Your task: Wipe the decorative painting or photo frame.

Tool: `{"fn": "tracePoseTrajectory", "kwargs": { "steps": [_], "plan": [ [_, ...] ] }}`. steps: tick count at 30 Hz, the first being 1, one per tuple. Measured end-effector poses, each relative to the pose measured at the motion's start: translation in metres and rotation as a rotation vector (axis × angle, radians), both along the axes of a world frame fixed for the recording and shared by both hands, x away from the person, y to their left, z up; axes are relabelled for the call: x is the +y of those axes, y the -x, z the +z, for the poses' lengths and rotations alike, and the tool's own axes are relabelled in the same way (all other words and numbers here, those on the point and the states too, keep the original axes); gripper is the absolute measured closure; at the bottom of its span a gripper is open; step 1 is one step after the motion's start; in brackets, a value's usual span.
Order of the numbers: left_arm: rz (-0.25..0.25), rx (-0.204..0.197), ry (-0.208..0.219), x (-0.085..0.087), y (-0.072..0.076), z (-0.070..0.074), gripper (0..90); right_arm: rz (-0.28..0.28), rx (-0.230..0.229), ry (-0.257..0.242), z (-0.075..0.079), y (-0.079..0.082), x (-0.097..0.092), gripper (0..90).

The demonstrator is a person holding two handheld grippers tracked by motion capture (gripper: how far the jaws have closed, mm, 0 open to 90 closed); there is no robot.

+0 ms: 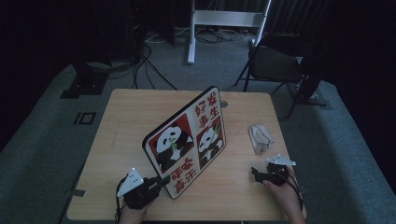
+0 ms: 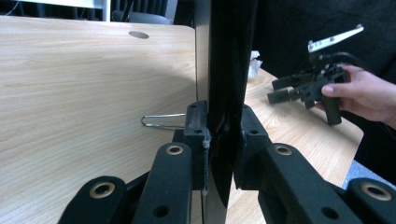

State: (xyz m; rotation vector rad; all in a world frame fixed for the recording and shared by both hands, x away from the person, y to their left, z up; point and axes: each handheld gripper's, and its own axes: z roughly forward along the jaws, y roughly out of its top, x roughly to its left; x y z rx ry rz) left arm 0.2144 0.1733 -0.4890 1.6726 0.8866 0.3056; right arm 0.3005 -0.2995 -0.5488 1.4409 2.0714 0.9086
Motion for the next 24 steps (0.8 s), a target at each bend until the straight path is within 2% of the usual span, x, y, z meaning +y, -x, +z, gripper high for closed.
{"fn": "tracePoseTrajectory", "kwargs": {
  "steps": [2,7,11,24],
  "plan": [
    [0.002,0.003,-0.003,-0.001,0.001,0.0,79.5,-0.027,-0.018,-0.033,0.005,-0.002,-0.003,16.5],
    [0.01,0.002,-0.008,-0.003,0.003,0.001,79.5,-0.064,-0.068,-0.04,0.022,-0.01,-0.008,16.5],
    [0.007,0.003,-0.002,-0.002,0.003,0.0,79.5,-0.072,-0.111,-0.047,0.036,-0.02,-0.008,16.4],
    [0.007,0.003,-0.006,-0.002,0.003,0.0,79.4,-0.112,-0.174,-0.047,0.063,-0.065,-0.01,16.5]
  ]
}}
